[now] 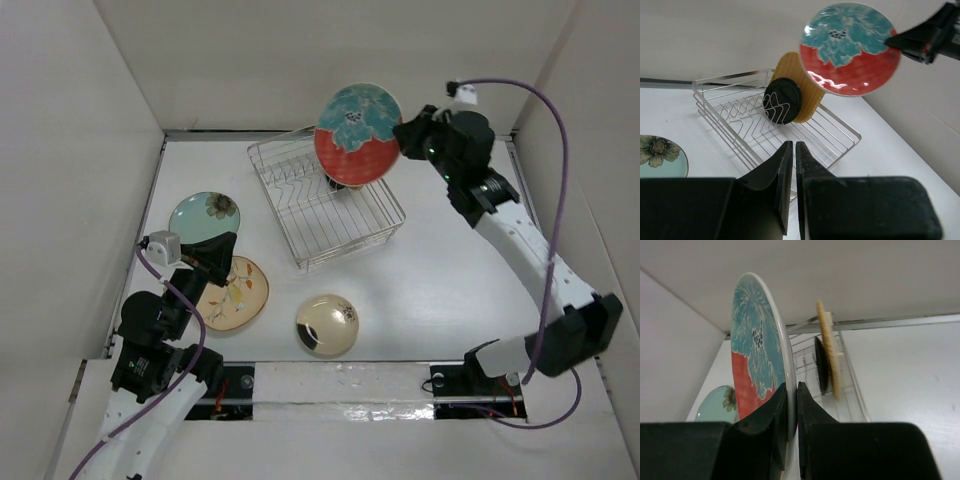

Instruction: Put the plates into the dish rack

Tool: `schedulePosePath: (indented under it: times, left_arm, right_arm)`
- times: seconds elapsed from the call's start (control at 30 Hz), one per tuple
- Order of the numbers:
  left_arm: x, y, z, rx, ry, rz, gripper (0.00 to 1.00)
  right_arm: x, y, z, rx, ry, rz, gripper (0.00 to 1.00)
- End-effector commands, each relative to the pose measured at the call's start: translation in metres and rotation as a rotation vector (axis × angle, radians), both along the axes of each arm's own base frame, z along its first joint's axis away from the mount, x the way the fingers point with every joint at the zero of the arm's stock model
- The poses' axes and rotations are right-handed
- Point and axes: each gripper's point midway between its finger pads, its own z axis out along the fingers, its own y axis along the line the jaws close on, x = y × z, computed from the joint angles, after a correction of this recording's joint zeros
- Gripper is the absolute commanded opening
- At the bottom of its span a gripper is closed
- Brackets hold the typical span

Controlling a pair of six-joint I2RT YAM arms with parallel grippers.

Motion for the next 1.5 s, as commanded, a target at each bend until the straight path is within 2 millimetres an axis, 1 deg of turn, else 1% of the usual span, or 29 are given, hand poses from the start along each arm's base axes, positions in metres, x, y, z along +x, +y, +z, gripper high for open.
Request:
schedulePosePath:
  times: [0.0, 0.03, 0.07, 0.1, 0.13, 0.17, 0.2, 0.23, 0.27, 0.3, 0.33, 0.37, 0.4, 0.43, 0.5, 0.53, 0.57, 0.63, 0.73, 0.8, 0.83, 0.87, 0.97, 1.03, 1.07, 1.23, 1.3, 1.4, 1.47]
  left_arm:
    - [-0.002, -0.001, 0.014, -0.01, -0.049, -0.011, 0.05]
    - [-0.002, -0.001, 0.014, -0.01, -0.049, -0.01, 0.05]
    - [-0.003, -0.001, 0.014, -0.01, -0.051, -0.008, 0.05]
    - [-0.003, 0.0, 0.014, -0.01, -0.051, -0.005, 0.05]
    - [-0.003, 0.0, 0.014, -0.011, -0.05, -0.005, 0.05]
    - [-0.003, -0.001, 0.015, -0.011, -0.052, -0.008, 0.05]
    - [-0.002, 0.0, 0.014, -0.009, -0.049, -0.007, 0.05]
    - [-0.002, -0.001, 0.013, -0.008, -0.047, -0.007, 0.05]
    - [-0.002, 0.0, 0.014, -0.009, -0.048, -0.005, 0.05]
    - [-0.002, 0.0, 0.014, -0.009, -0.048, -0.002, 0.05]
    - [-0.002, 0.0, 0.014, -0.008, -0.048, -0.002, 0.05]
    - [-0.002, 0.001, 0.014, -0.007, -0.049, 0.0, 0.05]
    - [-0.001, 0.0, 0.013, -0.008, -0.047, 0.0, 0.05]
    - [-0.002, 0.0, 0.013, -0.006, -0.046, -0.001, 0.05]
    - [-0.001, 0.0, 0.014, -0.007, -0.047, -0.003, 0.05]
    - [-0.001, -0.001, 0.013, -0.006, -0.046, -0.005, 0.05]
    - [0.0, -0.001, 0.013, -0.005, -0.043, -0.003, 0.05]
    - [0.0, -0.001, 0.012, -0.003, -0.042, -0.003, 0.05]
    - [0.0, 0.0, 0.012, -0.003, -0.04, -0.001, 0.05]
    - [0.0, 0.0, 0.012, -0.002, -0.041, 0.002, 0.05]
    - [0.001, 0.0, 0.011, -0.002, -0.037, 0.0, 0.05]
    - [0.001, 0.0, 0.012, -0.003, -0.039, 0.001, 0.05]
    - [0.001, -0.001, 0.011, -0.001, -0.036, -0.002, 0.05]
    - [0.001, -0.001, 0.011, -0.001, -0.036, -0.002, 0.05]
    - [0.001, -0.001, 0.011, -0.001, -0.036, -0.003, 0.05]
    - [0.001, -0.001, 0.011, 0.0, -0.037, 0.0, 0.05]
    - [0.001, -0.001, 0.011, -0.002, -0.037, 0.0, 0.05]
    - [0.0, -0.001, 0.011, -0.002, -0.039, -0.001, 0.05]
    - [0.0, 0.0, 0.011, -0.003, -0.04, 0.0, 0.05]
  right_arm:
    - [0.029, 0.013, 0.093, -0.017, -0.254, -0.102, 0.0]
    - [0.034, 0.027, 0.096, -0.028, -0.257, -0.087, 0.0]
    - [0.043, 0.035, 0.094, -0.059, -0.248, -0.081, 0.0]
    - [0.059, 0.045, 0.105, -0.061, -0.27, -0.093, 0.0]
    - [0.064, 0.057, 0.1, -0.087, -0.251, -0.09, 0.0]
    - [0.071, 0.061, 0.096, -0.141, -0.244, -0.106, 0.0]
    - [0.078, 0.059, 0.099, -0.162, -0.244, -0.156, 0.0]
    - [0.09, 0.067, 0.1, -0.184, -0.253, -0.18, 0.0]
    - [0.092, 0.074, 0.099, -0.237, -0.257, -0.19, 0.0]
    - [0.096, 0.072, 0.097, -0.263, -0.251, -0.24, 0.0]
    - [0.104, 0.077, 0.094, -0.286, -0.251, -0.263, 0.0]
    - [0.105, 0.079, 0.093, -0.338, -0.258, -0.279, 0.0]
    - [0.11, 0.075, 0.09, -0.358, -0.251, -0.317, 0.0]
    - [0.115, 0.08, 0.085, -0.388, -0.254, -0.326, 0.0]
    - [0.121, 0.078, 0.077, -0.416, -0.244, -0.355, 0.0]
    - [0.121, 0.084, 0.075, -0.425, -0.246, -0.35, 0.0]
    - [0.123, 0.084, 0.073, -0.437, -0.251, -0.357, 0.0]
    - [0.129, 0.085, 0.063, -0.461, -0.24, -0.365, 0.0]
    - [0.129, 0.097, 0.05, -0.499, -0.235, -0.351, 0.0]
    - [0.131, 0.095, 0.043, -0.53, -0.225, -0.361, 0.0]
    - [0.13, 0.101, 0.036, -0.536, -0.229, -0.358, 0.0]
    - [0.131, 0.1, 0.035, -0.545, -0.234, -0.367, 0.0]
    - [0.131, 0.114, 0.012, -0.574, -0.209, -0.335, 0.0]
    - [0.133, 0.116, 0.001, -0.587, -0.196, -0.327, 0.0]
    - [0.132, 0.123, -0.01, -0.599, -0.183, -0.311, 0.0]
    - [0.13, 0.145, -0.038, -0.632, -0.157, -0.264, 0.0]
    - [0.132, 0.147, -0.051, -0.643, -0.14, -0.254, 0.0]
    - [0.126, 0.158, -0.067, -0.655, -0.123, -0.231, 0.0]
    - [0.126, 0.157, -0.075, -0.647, -0.109, -0.234, 0.0]
